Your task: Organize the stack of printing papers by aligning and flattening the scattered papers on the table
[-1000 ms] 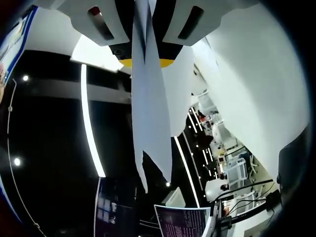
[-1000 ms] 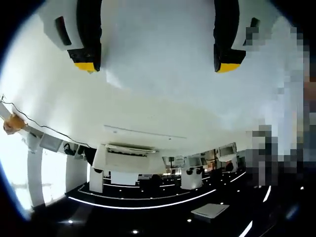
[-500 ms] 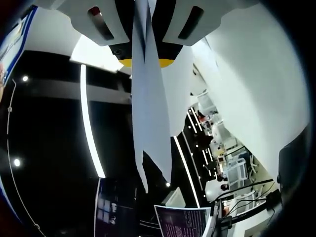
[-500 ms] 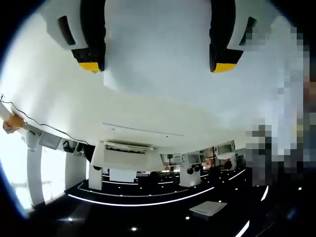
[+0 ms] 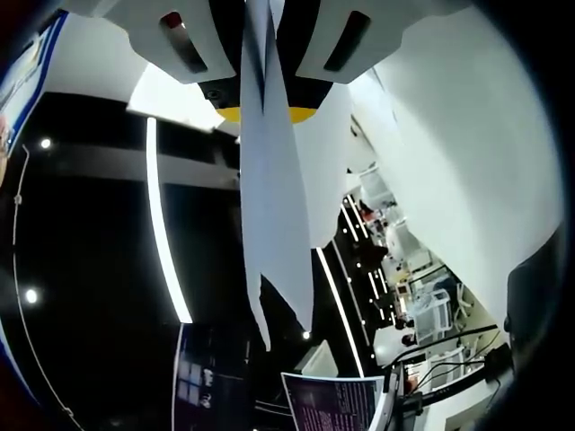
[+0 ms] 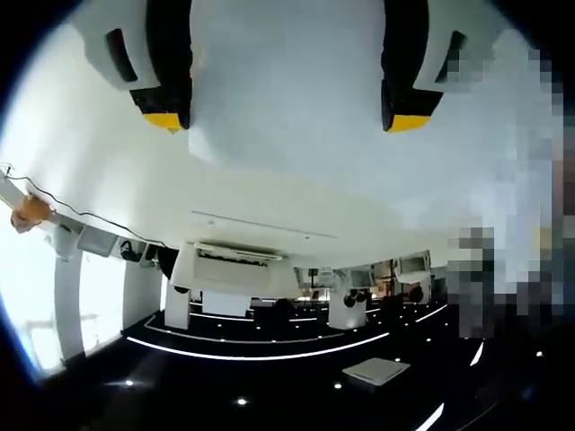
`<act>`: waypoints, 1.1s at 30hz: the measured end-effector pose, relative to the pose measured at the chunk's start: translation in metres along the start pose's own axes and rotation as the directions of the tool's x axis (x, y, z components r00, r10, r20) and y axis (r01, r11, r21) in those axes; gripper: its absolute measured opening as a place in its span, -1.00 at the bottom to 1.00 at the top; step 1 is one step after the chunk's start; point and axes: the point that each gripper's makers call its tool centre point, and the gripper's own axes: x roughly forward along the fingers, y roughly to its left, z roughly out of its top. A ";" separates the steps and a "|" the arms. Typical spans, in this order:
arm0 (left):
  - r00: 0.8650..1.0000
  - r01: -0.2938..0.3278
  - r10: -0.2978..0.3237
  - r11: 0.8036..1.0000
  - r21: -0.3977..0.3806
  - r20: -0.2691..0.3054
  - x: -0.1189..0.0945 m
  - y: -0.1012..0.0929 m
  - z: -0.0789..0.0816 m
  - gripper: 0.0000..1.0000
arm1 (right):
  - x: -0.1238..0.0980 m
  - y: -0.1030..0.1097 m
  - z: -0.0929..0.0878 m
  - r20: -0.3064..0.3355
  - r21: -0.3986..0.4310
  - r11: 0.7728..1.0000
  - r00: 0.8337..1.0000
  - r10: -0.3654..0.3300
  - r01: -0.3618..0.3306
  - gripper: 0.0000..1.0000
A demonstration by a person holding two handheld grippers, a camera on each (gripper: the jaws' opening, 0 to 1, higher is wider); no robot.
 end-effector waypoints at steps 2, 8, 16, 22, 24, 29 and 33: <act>1.000 0.001 -0.001 1.000 0.000 0.001 0.000 -0.001 0.000 -0.88 | -0.001 0.000 0.002 0.017 -0.030 0.999 1.000 -0.012 0.013 0.57; 1.000 0.001 -0.001 1.000 0.000 0.001 0.000 -0.001 0.000 -0.88 | -0.008 -0.003 0.004 0.054 -0.108 0.993 0.998 -0.041 0.046 0.20; 1.000 0.001 -0.001 1.000 -0.001 0.002 -0.001 -0.002 0.000 -0.88 | -0.015 -0.008 0.004 0.075 -0.188 0.978 0.994 -0.077 0.090 -0.14; 1.000 0.001 -0.001 1.000 -0.001 0.001 -0.001 -0.002 0.000 -0.88 | -0.018 -0.009 0.002 0.072 -0.189 0.977 0.994 -0.083 0.095 -0.51; 1.000 0.001 -0.001 1.000 -0.001 0.001 -0.001 -0.002 0.000 -0.88 | -0.018 -0.008 0.002 0.069 -0.186 0.978 0.995 -0.078 0.089 -0.61; 1.000 0.000 0.000 1.000 -0.001 0.001 -0.001 -0.001 0.000 -0.88 | -0.015 -0.003 -0.001 0.049 -0.169 0.984 0.998 -0.047 0.055 -0.54; 1.000 0.000 0.000 1.000 -0.001 0.001 -0.001 -0.001 0.000 -0.88 | -0.012 0.010 0.003 0.055 -0.058 0.998 0.998 0.043 -0.040 0.21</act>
